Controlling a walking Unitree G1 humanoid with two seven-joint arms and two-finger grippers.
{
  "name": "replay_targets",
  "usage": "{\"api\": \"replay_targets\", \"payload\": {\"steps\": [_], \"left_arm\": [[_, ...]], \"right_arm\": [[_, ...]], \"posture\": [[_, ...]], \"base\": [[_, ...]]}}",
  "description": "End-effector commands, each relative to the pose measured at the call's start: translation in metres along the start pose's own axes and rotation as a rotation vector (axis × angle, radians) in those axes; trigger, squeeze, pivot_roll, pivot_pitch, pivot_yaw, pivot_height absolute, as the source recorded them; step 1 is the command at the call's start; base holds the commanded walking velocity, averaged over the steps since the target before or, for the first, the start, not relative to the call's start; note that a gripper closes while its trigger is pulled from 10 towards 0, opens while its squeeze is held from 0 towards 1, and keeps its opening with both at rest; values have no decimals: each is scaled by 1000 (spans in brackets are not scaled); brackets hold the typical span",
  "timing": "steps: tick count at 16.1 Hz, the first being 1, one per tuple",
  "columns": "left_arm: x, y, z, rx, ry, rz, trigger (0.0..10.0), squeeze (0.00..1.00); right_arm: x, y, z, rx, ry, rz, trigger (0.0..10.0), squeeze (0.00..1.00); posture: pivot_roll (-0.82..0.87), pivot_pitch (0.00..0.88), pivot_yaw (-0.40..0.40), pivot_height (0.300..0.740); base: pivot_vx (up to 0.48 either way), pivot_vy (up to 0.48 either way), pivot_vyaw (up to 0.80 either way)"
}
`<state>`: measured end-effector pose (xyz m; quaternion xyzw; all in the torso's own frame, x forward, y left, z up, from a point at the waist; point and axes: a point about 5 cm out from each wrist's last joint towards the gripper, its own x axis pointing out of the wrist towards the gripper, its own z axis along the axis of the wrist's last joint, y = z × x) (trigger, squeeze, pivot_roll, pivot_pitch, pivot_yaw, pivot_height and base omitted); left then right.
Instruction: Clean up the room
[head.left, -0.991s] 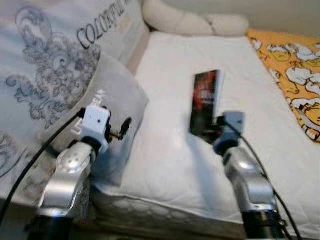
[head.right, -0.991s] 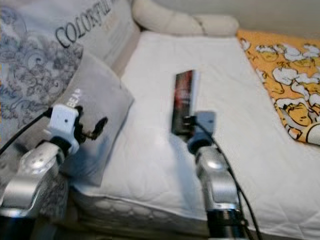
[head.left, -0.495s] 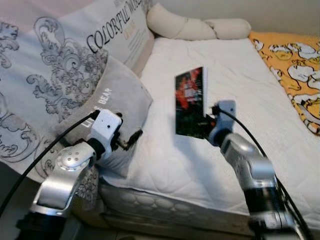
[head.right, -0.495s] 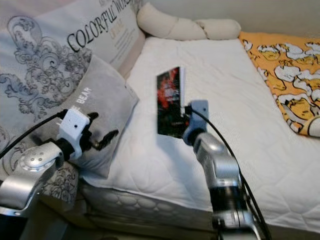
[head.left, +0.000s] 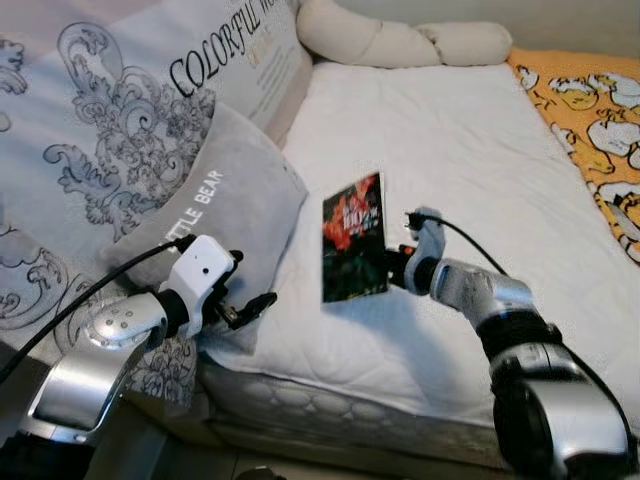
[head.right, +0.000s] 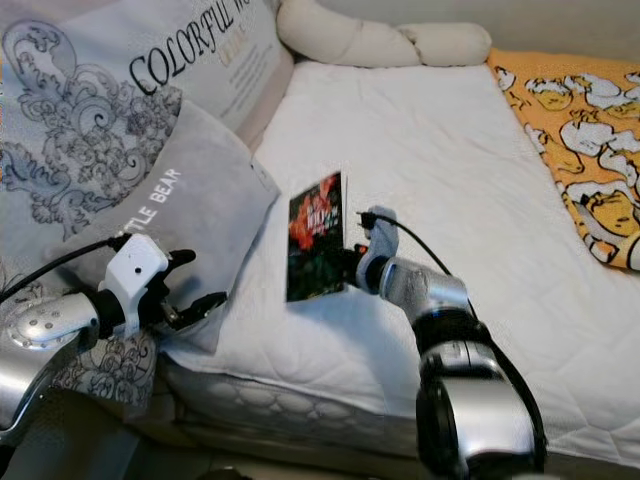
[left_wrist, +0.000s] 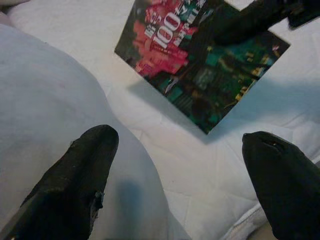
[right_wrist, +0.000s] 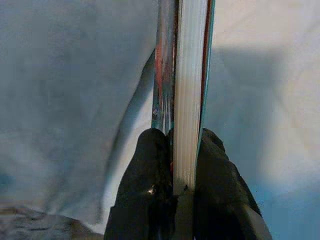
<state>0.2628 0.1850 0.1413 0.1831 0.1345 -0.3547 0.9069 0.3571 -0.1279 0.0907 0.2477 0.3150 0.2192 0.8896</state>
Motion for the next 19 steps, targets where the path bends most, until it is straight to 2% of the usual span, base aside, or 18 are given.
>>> {"api": "replay_targets", "payload": {"steps": [1, 3, 5, 6, 7, 8, 10, 11, 12, 15, 17, 18, 19], "left_arm": [[-6, 0, 1, 2, 12, -12, 10000, 0], [-9, -2, 0, 6, 23, -23, 10000, 0], [-12, -3, -1, 0, 33, -24, 10000, 0], [-14, -6, -1, -2, 49, -42, 10000, 0], [-15, -8, 1, -3, 50, -44, 10000, 0], [-15, -8, 0, -1, 55, -34, 10000, 0], [-18, -9, -1, -8, 57, -1, 10000, 0], [-20, -10, -2, -16, 56, 13, 10000, 0], [-20, -11, -2, -21, 60, 30, 10000, 0], [-15, -16, 2, -28, 56, 7, 10000, 0], [-11, -18, 4, -25, 48, -18, 10000, 0], [-8, -19, 5, -25, 40, -18, 10000, 0], [-4, -19, 5, -41, 34, -7, 10000, 0]], "right_arm": [[3, 5, 9, 77, -56, 50, 10000, 0], [6, 0, 4, 70, -61, -6, 10000, 0], [10, -6, -5, 11, -63, -111, 10000, 4], [13, -6, -13, 20, -50, -148, 10000, 906], [14, -10, -22, -30, -7, -196, 10000, 1000], [12, -17, -27, -82, 14, -266, 10000, 1000], [7, -28, -22, -118, -35, -367, 10000, 1000], [4, -31, -14, -117, -97, -412, 10000, 1000], [0, -34, -5, -75, -164, -443, 10000, 1000], [-4, -39, 0, -138, -175, -467, 10000, 1000], [-6, -43, -4, -143, -162, -443, 10000, 1000], [-6, -43, -9, -140, -147, -392, 10000, 1000], [-7, -46, -12, -174, -136, -384, 10000, 1000]], "posture": [[87, 0, 57, 740], [99, 0, 57, 740], [119, 0, 66, 740], [132, 0, 69, 740], [152, 0, 61, 740], [166, 0, 53, 740], [184, 0, 40, 740], [189, 0, 37, 740], [188, 0, 42, 740], [169, 0, 65, 740], [154, 0, 76, 740], [128, 0, 86, 740], [105, 0, 85, 740]], "base": [[0, 0, 0], [0, 0, 0], [0, 0, 0], [0, 0, 0], [0, 0, 0], [0, 0, 0], [0, 0, 0], [0, 0, 0], [0, 0, 0], [0, 0, 0], [0, 0, 0], [0, 0, 0], [0, 0, 0]]}}
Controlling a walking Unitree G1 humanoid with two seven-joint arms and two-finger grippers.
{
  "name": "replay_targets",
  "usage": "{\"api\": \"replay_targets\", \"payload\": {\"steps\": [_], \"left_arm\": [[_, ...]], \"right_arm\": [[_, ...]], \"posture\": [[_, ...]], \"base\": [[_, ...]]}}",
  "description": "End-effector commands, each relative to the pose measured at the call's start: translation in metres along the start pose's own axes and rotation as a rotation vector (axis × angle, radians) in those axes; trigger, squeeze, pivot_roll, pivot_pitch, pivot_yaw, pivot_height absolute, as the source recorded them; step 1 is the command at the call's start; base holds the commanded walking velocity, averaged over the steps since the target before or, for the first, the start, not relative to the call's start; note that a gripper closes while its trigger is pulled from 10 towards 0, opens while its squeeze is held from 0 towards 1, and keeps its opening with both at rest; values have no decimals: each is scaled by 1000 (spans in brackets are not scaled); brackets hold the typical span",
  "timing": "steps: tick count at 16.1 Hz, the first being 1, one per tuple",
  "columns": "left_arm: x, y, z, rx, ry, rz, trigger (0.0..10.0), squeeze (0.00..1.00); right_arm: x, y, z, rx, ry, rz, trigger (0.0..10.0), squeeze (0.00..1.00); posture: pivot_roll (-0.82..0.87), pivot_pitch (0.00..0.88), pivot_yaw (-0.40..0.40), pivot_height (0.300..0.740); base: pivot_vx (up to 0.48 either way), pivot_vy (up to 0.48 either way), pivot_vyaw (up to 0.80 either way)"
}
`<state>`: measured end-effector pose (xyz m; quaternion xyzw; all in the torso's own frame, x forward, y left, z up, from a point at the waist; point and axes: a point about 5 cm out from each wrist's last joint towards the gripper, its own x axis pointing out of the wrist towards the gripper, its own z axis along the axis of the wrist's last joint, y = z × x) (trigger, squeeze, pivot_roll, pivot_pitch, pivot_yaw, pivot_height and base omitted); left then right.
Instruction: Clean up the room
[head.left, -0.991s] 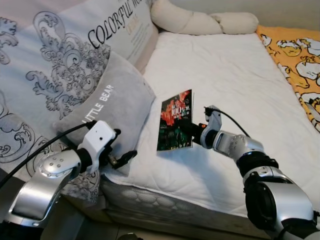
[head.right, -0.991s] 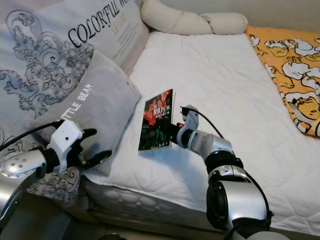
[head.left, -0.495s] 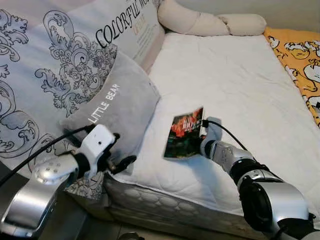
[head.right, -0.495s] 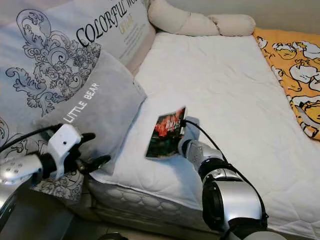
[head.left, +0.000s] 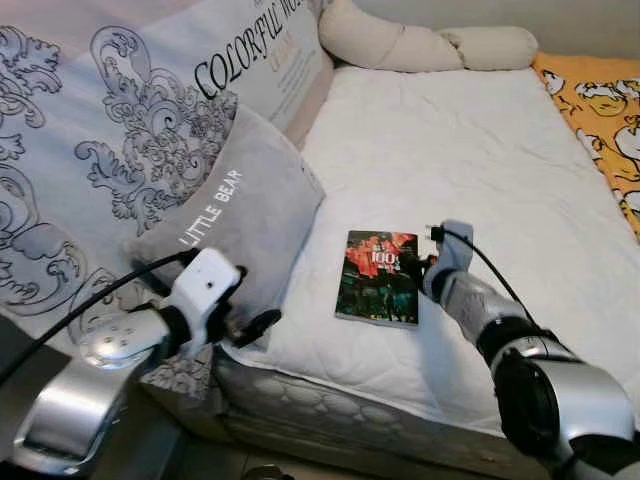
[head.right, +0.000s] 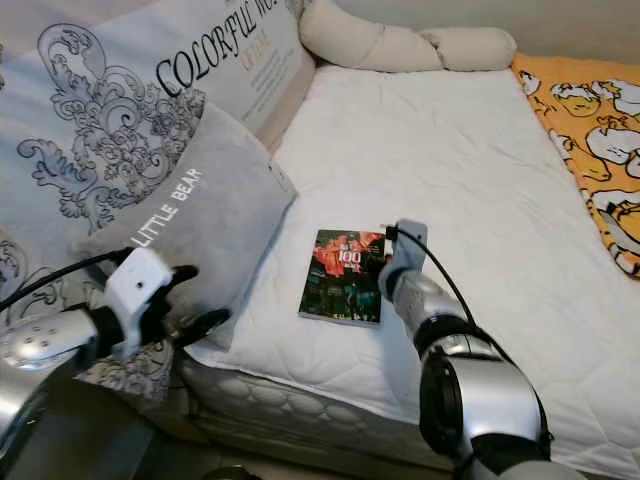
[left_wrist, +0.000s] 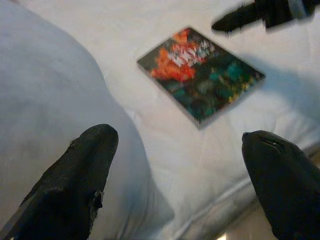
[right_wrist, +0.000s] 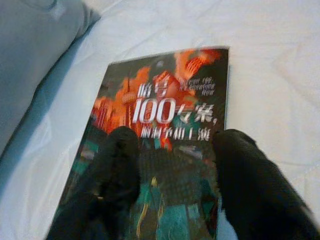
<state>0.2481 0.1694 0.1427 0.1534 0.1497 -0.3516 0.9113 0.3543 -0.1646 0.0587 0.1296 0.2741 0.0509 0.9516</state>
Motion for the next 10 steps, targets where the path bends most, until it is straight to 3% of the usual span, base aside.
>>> {"api": "replay_targets", "payload": {"steps": [1, 2, 5, 7, 10], "left_arm": [[7, 3, -6, -93, -19, 71, 10000, 0], [10, 7, -12, -160, -33, 152, 10000, 0], [16, 16, -28, -290, -56, 388, 10000, 0], [17, 15, -29, -290, -64, 420, 10000, 0], [21, 12, -28, -275, -70, 430, 10000, 0]], "right_arm": [[-3, -6, -1, -13, -41, 21, 10000, 1000], [-4, -9, 4, 26, -96, 30, 10000, 1000], [-14, -21, 3, -98, -200, -41, 10000, 1000], [-23, -21, 6, -82, -274, -47, 10000, 1000], [-42, -24, 7, -122, -403, -174, 10000, 1000]], "posture": [[61, 0, 76, 740], [54, 0, 75, 740], [14, 0, 29, 740], [14, 0, 29, 740], [-16, 0, 27, 740]], "base": [[0, 0, 0], [0, 0, 0], [0, 0, 0], [0, 0, 0], [0, -390, 0]]}}
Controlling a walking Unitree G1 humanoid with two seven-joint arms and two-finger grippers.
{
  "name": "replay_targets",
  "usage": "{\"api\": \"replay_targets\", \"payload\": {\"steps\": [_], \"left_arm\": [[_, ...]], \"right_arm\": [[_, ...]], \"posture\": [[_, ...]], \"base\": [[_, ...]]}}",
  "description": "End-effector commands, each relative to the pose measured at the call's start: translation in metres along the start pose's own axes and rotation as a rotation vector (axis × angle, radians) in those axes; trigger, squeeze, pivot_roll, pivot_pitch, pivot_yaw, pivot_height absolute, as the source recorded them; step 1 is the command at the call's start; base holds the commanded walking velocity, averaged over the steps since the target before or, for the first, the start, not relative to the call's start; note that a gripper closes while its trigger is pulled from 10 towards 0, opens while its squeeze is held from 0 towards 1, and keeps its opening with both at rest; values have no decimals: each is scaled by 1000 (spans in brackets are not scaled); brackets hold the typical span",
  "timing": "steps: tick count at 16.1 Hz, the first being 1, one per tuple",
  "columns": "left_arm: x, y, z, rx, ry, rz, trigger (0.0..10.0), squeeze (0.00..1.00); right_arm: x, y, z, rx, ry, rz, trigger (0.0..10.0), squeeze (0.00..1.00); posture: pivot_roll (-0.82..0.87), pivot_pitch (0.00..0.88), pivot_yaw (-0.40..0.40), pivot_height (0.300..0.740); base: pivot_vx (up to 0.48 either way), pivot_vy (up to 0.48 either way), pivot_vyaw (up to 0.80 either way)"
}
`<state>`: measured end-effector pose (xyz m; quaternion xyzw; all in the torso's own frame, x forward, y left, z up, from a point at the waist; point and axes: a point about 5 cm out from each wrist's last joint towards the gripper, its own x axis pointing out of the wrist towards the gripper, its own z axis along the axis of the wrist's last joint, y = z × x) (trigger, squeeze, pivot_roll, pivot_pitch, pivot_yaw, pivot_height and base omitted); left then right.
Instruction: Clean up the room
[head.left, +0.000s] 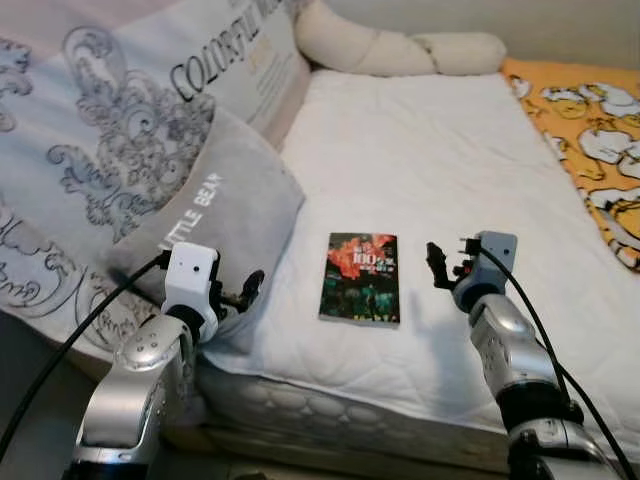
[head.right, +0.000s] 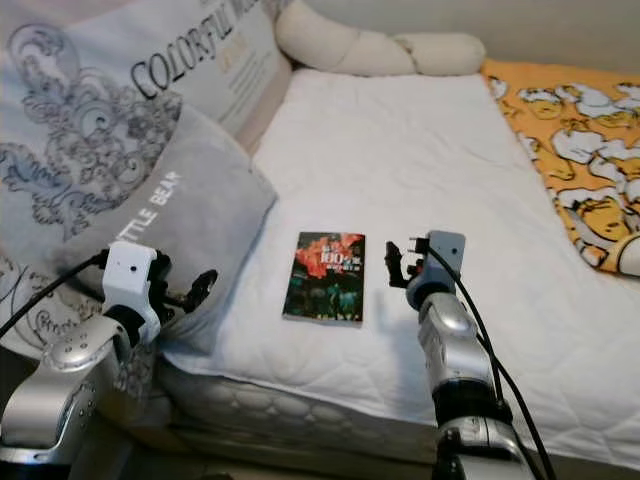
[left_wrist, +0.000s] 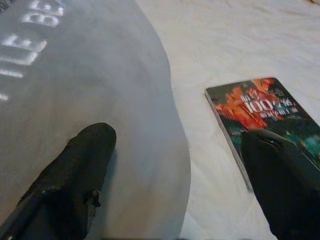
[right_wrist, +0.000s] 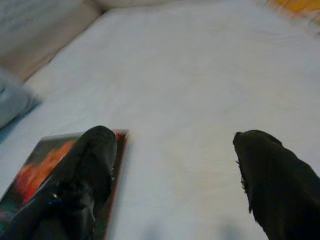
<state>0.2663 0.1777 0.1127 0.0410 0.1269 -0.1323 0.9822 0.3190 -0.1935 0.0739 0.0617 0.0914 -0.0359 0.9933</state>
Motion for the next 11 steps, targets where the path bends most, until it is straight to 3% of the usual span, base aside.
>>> {"api": "replay_targets", "payload": {"steps": [1, 5, 7, 10, 11], "left_arm": [[1, -2, -3, 0, -7, 21, 10000, 0], [-5, 5, -3, -6, -32, 104, 10000, 0], [-5, 6, -5, -8, -32, 109, 10000, 0], [-3, 9, -5, -11, -42, 140, 10000, 0], [-2, 10, -4, -9, -43, 142, 10000, 0]], "right_arm": [[-9, -1, 9, -41, -68, -35, 10000, 1000], [-31, -3, 14, -104, -111, -153, 10000, 1000], [-32, 6, 13, -108, -96, -109, 10000, 1000], [-35, 33, 14, -90, -76, 16, 10000, 1000], [-35, 33, 14, -90, -74, 16, 10000, 1000]], "posture": [[-15, 0, 18, 740], [-5, 0, -5, 740], [-2, 0, -1, 740], [-1, 0, -17, 740], [-2, 0, -16, 740]], "base": [[0, -428, 0], [0, -424, 0], [0, -414, 0], [0, -370, 0], [0, -352, 0]]}}
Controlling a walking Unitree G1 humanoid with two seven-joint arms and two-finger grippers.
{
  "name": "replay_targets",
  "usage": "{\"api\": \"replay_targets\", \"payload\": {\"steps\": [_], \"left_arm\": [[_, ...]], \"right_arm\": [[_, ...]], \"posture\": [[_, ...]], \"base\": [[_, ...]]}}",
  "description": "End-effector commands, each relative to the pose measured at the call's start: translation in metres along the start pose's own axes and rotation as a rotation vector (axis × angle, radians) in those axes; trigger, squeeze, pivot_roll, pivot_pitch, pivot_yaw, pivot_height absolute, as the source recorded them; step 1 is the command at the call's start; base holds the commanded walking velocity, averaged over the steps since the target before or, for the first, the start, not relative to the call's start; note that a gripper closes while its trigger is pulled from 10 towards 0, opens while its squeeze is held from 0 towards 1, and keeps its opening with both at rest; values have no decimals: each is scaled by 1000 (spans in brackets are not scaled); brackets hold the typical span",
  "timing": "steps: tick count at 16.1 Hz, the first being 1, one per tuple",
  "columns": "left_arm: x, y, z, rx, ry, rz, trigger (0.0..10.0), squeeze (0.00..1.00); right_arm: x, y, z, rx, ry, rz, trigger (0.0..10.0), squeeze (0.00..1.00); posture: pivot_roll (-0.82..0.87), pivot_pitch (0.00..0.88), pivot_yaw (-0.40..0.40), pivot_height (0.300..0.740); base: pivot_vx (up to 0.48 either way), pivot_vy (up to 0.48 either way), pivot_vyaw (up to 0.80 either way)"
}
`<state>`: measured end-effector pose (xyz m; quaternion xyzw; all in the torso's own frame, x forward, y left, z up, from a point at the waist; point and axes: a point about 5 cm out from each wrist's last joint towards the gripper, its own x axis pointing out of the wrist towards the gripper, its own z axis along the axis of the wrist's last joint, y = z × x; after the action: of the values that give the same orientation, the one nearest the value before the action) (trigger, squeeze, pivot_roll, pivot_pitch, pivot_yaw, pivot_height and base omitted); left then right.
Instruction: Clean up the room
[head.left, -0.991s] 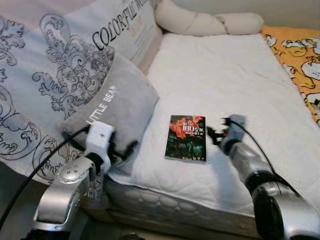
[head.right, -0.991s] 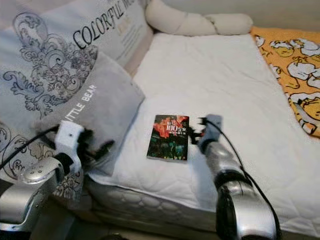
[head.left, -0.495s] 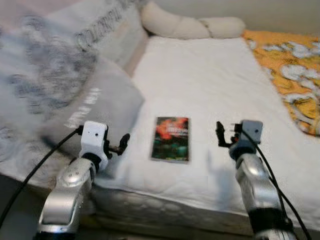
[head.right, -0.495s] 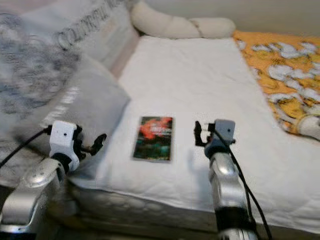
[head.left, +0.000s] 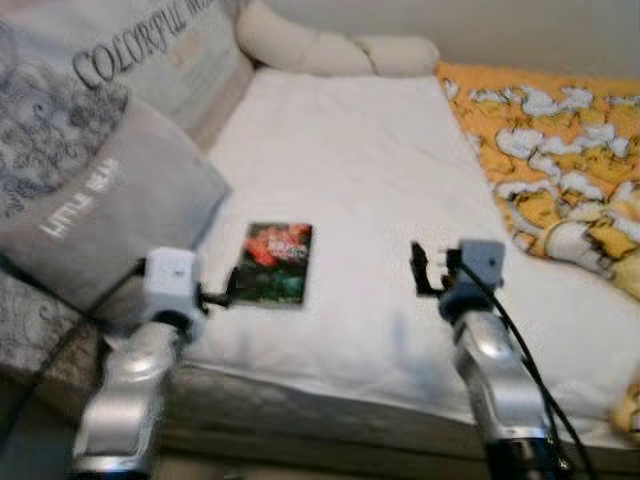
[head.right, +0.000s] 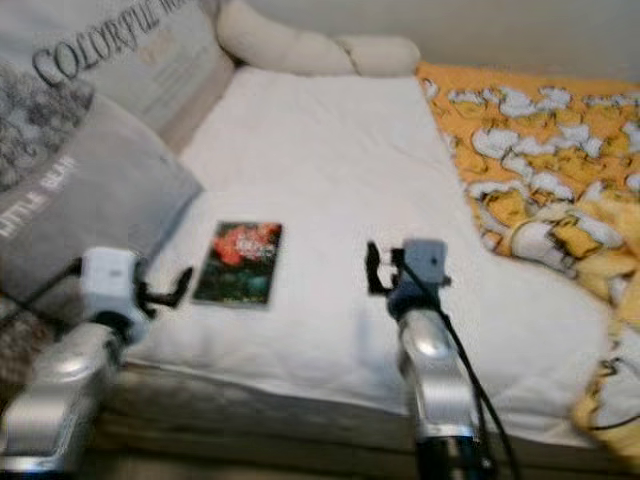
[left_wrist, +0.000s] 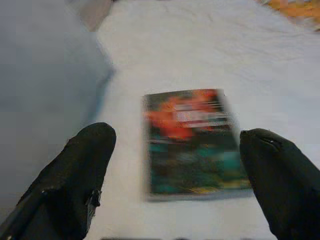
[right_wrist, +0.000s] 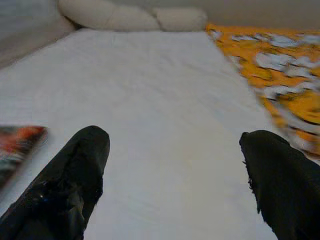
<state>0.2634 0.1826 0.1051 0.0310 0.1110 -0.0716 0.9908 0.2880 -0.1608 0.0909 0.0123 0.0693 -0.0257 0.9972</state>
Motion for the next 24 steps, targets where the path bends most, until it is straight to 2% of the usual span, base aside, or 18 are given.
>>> {"api": "replay_targets", "payload": {"steps": [1, 5, 8, 11, 19, 20, 22, 24], "left_arm": [[2, 6, 5, 18, -14, 23, 10000, 0], [2, 10, 3, 31, -4, 32, 10000, 0], [4, 10, 3, 29, -4, 33, 10000, 0], [5, 8, 5, 37, -9, 24, 10000, 0], [6, 8, 5, 44, -2, 13, 10000, 0], [6, 5, 4, 30, 4, -1, 10000, 0], [5, 2, 6, 50, -3, -17, 10000, 0], [6, 4, 8, 36, -17, -15, 10000, 0]], "right_arm": [[1, -1, 7, 9, -19, -11, 10000, 1000], [-3, 2, 5, 40, 27, 28, 10000, 1000], [-2, 5, 8, 9, 26, 40, 10000, 1000], [-4, 11, 6, 52, 58, 70, 10000, 1000], [-2, 16, 8, 10, 65, 95, 10000, 1000], [-2, 17, 7, 8, 71, 106, 10000, 1000], [-3, 20, 5, -4, 76, 128, 10000, 1000], [-4, 25, 3, -37, 93, 159, 10000, 1000]], "posture": [[0, 0, -12, 740], [4, 0, -13, 740], [-6, 0, -7, 740], [6, 0, -14, 740], [-1, 0, -3, 740], [10, 0, -6, 740], [20, 0, -10, 740], [8, 0, -3, 740]], "base": [[0, -345, 0], [0, -345, 0], [0, -347, 0], [0, -347, 0], [0, -348, 0], [0, 0, 0], [0, 0, 0], [0, 0, 0]]}}
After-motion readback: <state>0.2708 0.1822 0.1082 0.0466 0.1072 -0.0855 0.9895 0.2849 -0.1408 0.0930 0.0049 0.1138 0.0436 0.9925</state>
